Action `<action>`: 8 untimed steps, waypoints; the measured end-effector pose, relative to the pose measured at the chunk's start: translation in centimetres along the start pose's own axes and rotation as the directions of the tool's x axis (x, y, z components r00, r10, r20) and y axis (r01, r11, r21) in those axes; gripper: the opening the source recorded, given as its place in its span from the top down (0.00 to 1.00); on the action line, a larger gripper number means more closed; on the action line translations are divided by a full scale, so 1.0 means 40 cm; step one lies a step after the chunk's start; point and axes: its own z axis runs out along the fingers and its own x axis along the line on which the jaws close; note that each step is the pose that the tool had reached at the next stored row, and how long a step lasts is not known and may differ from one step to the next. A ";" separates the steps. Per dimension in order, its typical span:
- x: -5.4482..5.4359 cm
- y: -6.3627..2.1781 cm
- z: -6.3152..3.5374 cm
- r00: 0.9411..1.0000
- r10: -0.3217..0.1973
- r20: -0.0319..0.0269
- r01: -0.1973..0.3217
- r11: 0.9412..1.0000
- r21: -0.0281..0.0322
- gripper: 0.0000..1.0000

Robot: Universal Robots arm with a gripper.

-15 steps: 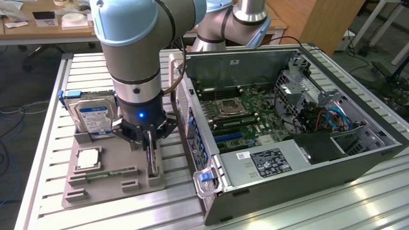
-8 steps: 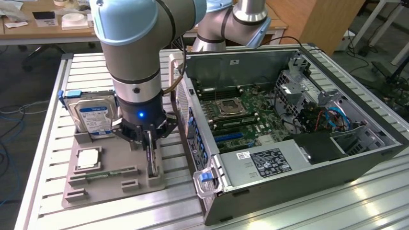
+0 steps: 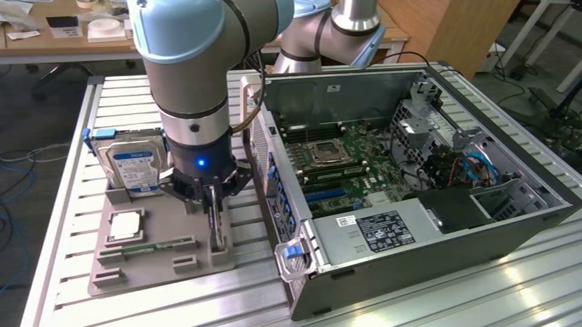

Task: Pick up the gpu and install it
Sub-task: 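Pick up the gpu and move the gpu toward the slot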

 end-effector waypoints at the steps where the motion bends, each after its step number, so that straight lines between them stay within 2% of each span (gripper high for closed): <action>1: 0.000 0.000 -0.003 1.000 0.000 0.000 0.000 1.000 0.000 0.73; 8: -0.001 0.002 -0.045 1.000 0.000 0.000 0.000 1.000 0.000 0.73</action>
